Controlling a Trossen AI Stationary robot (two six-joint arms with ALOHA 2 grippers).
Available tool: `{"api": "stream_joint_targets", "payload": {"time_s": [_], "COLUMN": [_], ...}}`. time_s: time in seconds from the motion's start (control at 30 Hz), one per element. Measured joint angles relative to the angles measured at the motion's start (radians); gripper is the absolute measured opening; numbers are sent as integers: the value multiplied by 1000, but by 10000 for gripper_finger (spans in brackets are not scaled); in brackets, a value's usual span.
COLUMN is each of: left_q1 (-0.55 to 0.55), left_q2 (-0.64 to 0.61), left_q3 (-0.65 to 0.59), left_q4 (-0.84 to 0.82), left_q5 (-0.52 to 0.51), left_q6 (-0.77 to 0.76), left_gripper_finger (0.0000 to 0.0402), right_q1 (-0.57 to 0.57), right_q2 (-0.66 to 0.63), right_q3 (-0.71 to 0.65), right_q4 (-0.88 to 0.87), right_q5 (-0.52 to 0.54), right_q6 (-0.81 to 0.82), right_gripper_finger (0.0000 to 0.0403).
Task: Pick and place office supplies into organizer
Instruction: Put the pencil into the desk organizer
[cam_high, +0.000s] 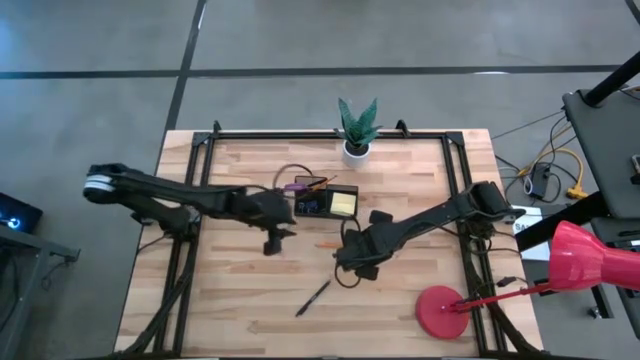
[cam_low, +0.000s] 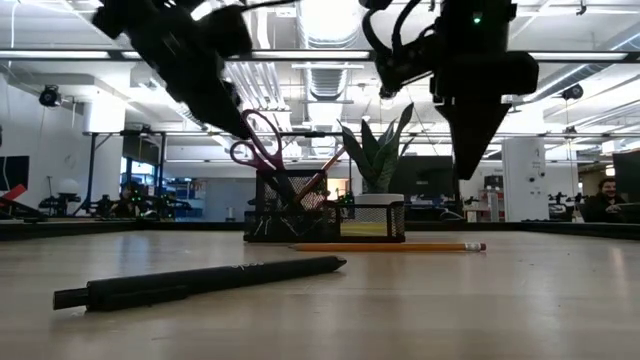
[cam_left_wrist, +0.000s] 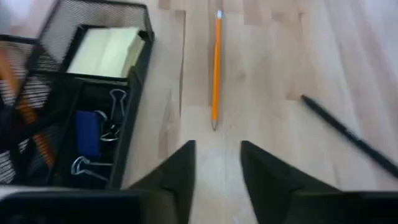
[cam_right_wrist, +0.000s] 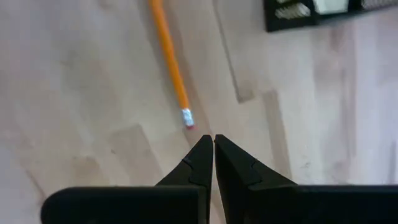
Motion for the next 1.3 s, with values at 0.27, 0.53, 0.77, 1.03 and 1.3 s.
{"api": "stream_joint_targets", "payload": {"time_s": [0.27, 0.53, 0.77, 1.03, 1.3], "left_q1": [0, 0, 0, 0, -6], "left_q2": [160, 204, 260, 309, 385], "left_q3": [100, 138, 130, 132, 132], "left_q4": [1, 11, 23, 38, 116], "left_q5": [29, 25, 24, 65, 114], "left_q6": [73, 136, 152, 205, 281], "left_gripper_finger": [9, 2, 0, 0, 0], "right_q1": [29, 28, 25, 26, 23], "right_q2": [-38, -38, -38, -37, -36], "right_q3": [-19, -18, -19, -20, -25], "right_q4": [-7, 14, 24, 30, 30], "right_q5": [19, 9, -41, -41, -41], "right_q6": [107, 27, 39, 64, 64], "right_gripper_finger": [9, 9, 9, 9, 9]}}
